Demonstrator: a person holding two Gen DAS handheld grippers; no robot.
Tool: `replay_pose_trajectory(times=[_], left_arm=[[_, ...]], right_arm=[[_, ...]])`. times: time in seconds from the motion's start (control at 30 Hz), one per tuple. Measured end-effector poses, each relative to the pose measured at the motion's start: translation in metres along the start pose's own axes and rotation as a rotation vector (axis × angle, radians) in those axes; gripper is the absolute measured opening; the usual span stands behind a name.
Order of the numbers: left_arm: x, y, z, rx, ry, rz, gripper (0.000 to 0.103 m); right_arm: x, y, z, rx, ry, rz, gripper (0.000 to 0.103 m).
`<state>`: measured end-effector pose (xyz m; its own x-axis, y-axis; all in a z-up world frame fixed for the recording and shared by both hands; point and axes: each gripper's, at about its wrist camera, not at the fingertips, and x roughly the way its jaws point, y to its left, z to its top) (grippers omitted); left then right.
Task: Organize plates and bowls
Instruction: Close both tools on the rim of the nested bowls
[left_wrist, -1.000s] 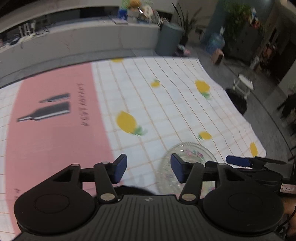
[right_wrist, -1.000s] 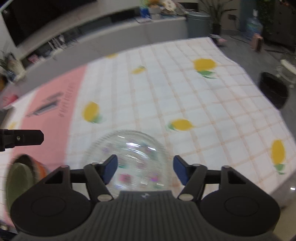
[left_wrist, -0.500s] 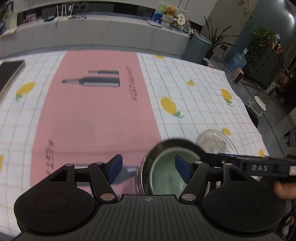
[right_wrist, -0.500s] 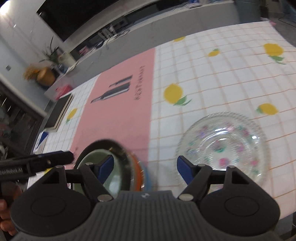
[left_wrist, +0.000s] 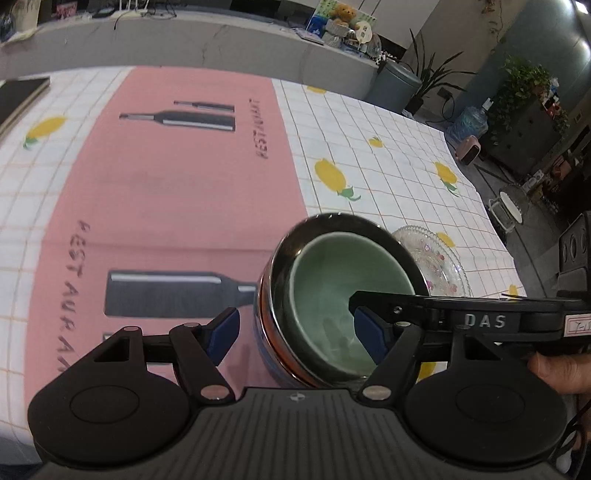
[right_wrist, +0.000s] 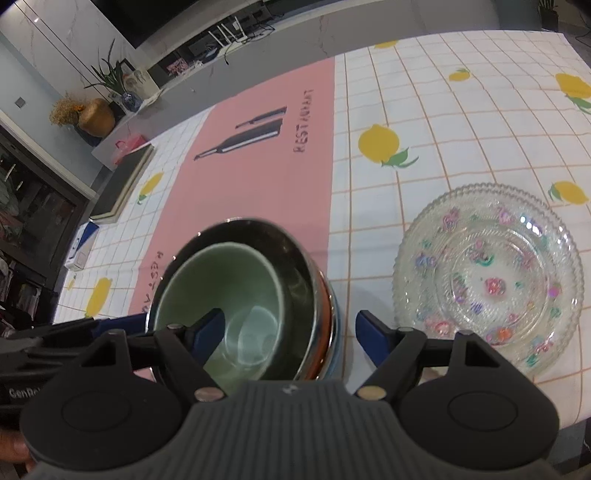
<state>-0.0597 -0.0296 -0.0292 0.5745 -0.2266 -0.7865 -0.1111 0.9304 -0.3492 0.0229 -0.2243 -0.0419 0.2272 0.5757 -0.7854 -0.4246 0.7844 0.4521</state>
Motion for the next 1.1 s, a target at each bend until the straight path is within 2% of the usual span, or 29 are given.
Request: replay_pose_trajectory(times=[0.43,0.7,0.87,1.1], left_arm=[[0.015,0.007,-0.008,-0.043,0.013,0.019,0.083],[0.028,-0.005,-0.009,0.007,0.071,0.022,0.083],[0.039,-0.005,-0.008,-0.023,0.11,0.021,0.08],[0.037,0.003,-0.014,-0.071,0.078,-0.014,0.074]], right_arm=[[0.016,-0.008,-0.002,0.1,0.045,-0.049,0.078],[0.025,-0.006,-0.002,0.114,0.063,-0.037,0.078],[0.031,-0.001,-0.003,0.105,0.072,-0.003,0.072],[0.029,-0.007,-0.002,0.141,0.078,0.017,0.066]])
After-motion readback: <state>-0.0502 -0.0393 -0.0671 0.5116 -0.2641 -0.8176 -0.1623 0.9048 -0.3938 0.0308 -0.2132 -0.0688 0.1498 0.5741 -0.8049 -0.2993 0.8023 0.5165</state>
